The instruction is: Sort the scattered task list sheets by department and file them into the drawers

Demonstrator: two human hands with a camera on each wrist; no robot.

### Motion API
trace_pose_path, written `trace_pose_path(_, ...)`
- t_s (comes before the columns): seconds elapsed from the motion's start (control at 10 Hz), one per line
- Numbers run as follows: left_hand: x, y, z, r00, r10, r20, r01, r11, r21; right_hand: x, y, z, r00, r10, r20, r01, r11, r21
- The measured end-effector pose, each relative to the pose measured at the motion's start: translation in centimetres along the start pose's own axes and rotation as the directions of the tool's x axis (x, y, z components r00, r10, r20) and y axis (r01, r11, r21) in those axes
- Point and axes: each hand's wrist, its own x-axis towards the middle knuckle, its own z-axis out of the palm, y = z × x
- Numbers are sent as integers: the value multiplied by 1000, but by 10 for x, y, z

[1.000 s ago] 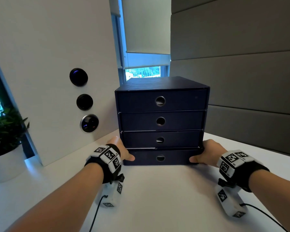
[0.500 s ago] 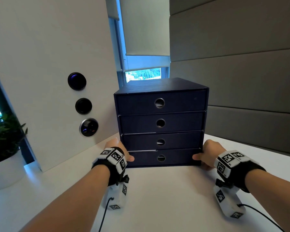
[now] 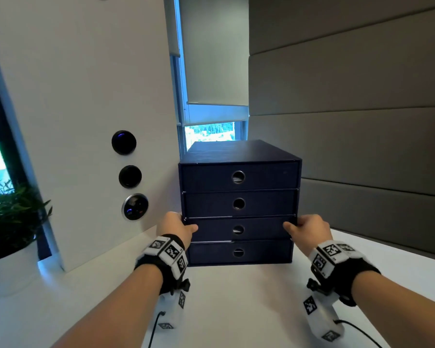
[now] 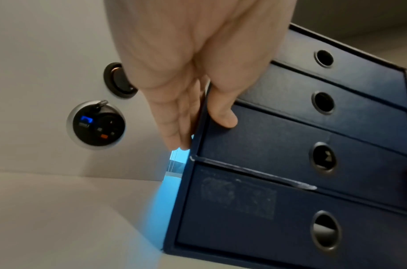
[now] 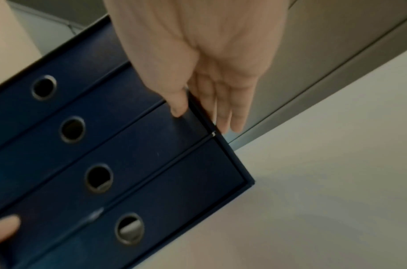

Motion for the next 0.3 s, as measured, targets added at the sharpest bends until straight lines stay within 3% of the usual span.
trace_pose_path(0.1,2,3,-1,998,-62,-28,64,996,62,-3,-4,5,992,68,-110,-73,996,-48)
trace_pose_path(0.2,6,3,-8,997,-66,47,57,982,178,-4,-3,3,995,93,-33,-91,993,77)
trace_pose_path(0.3,-11,-6,-16,979,-45,197,-3,971,238,-32,-10,-7,980,49,195,-55,998,26)
